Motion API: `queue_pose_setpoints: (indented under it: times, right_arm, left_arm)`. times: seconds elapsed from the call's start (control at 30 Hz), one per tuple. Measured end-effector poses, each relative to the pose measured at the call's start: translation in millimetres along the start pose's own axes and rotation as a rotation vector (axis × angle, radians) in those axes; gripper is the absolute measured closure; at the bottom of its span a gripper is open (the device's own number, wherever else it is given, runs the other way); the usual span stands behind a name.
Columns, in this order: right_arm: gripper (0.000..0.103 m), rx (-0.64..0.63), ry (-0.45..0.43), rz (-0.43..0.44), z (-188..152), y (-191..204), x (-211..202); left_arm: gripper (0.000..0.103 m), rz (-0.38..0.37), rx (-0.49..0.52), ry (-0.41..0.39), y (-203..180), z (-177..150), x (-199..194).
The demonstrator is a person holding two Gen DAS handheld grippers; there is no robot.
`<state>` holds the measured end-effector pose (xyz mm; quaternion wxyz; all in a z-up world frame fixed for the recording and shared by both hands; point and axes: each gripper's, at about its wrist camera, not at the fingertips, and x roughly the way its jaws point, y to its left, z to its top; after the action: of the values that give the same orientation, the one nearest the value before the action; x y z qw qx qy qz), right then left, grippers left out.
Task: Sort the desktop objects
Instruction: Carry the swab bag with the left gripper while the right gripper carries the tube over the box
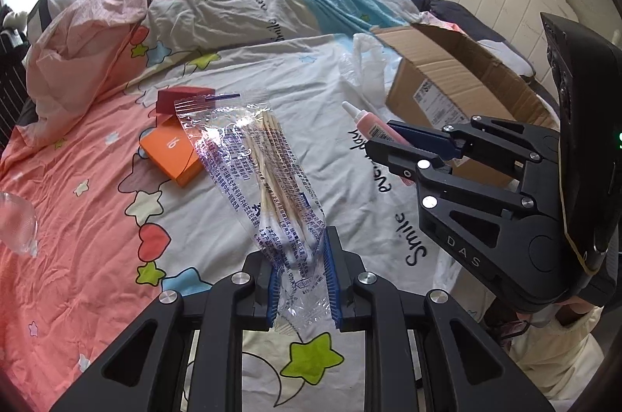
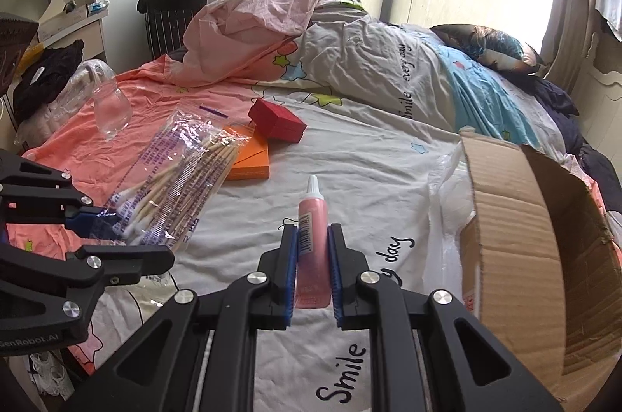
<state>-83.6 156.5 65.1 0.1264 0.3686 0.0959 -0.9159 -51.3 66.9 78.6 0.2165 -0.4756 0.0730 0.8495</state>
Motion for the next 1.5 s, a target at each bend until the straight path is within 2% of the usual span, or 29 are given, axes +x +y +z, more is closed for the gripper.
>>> queue_pose_setpoints:
  times: [0.3, 0.43, 0.57, 0.8, 1.13, 1.33, 1.5]
  right_arm:
    - [0.089, 0.013, -0.049, -0.023, -3.7, -18.4, -37.3]
    - [0.089, -0.001, -0.075, -0.093, -5.5, -26.7, -54.1]
    - [0.089, 0.021, -0.083, -0.112, -9.4, -43.2, -65.9]
    - [0.089, 0.058, -0.088, -0.176, -18.4, -73.3, -78.4]
    - [0.089, 0.118, -0.097, -0.209, -27.3, -112.6, -89.1]
    - [0.089, 0.162, -0.1, -0.241, -36.1, -141.6, -96.9]
    - [0.089, 0.198, -0.092, -0.263, -45.3, -163.4, -100.3]
  left_arm:
    - [0.083, -0.014, 0.056, -0.033, -37.5, 9.9, -20.5]
    - [0.083, -0.046, 0.075, -0.045, -55.2, 17.0, -25.1]
    - [0.083, -0.062, 0.104, -0.048, -71.2, 23.7, -24.9]
    - [0.083, -0.093, 0.147, -0.039, -98.2, 34.3, -16.9]
    - [0.083, -0.132, 0.199, -0.032, -134.4, 53.8, -4.6]
    - [0.083, -0.184, 0.234, -0.049, -156.7, 70.5, -1.9]
    - [0.083, -0.238, 0.245, -0.033, -175.2, 79.5, 12.8]
